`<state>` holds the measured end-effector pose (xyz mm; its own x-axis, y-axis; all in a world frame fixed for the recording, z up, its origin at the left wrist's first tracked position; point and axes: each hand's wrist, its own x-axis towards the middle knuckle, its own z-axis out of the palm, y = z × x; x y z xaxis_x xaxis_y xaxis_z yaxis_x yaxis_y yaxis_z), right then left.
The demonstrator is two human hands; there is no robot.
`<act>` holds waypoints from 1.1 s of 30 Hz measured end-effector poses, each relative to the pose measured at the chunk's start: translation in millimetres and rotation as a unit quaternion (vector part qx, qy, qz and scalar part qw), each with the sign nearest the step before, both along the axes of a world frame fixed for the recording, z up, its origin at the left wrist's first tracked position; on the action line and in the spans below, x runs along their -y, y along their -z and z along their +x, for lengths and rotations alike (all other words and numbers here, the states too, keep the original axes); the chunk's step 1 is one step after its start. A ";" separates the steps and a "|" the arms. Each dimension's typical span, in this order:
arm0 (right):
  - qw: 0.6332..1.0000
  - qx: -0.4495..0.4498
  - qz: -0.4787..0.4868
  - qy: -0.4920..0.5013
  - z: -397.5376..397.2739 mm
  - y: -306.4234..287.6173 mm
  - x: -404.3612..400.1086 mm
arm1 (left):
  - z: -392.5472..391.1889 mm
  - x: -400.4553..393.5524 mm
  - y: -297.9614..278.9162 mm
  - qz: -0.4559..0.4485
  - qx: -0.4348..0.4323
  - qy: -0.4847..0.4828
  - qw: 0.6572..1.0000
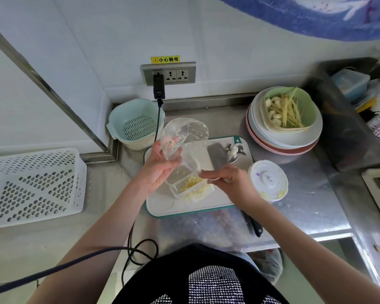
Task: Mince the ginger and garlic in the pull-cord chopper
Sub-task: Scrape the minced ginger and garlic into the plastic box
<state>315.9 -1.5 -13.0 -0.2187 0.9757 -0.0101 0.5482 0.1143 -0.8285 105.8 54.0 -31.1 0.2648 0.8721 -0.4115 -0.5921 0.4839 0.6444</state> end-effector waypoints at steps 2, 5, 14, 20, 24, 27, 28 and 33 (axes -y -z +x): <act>0.999 -0.002 0.012 0.037 7.0 -5.4 -1.1 | -6.2 -2.9 10.1 -0.007 0.043 0.004 0.999; 0.996 -0.002 0.079 0.051 -7.7 -12.9 -25.1 | -7.6 -3.0 20.5 -0.005 0.057 0.027 0.998; 0.998 0.012 0.048 0.044 -20.2 -4.6 -26.3 | -21.4 -2.6 23.5 0.036 0.069 0.034 0.996; 0.997 0.040 0.063 0.001 -23.6 -8.7 -34.3 | -18.2 -2.1 23.7 0.026 0.076 0.049 0.996; 0.988 0.020 0.137 0.063 -16.3 -17.1 -42.4 | -19.8 2.9 28.5 0.025 0.088 0.053 0.994; 0.988 0.016 0.150 0.037 -27.9 -23.8 -38.8 | -18.6 1.3 27.4 0.027 0.111 0.055 0.992; 0.989 0.011 0.145 0.029 -31.4 -22.6 -34.7 | -18.3 0.9 25.7 0.029 0.117 0.061 0.991; 0.994 -0.068 0.070 0.039 -45.6 -12.5 -15.9 | -15.7 -0.6 24.2 0.034 0.108 0.106 0.988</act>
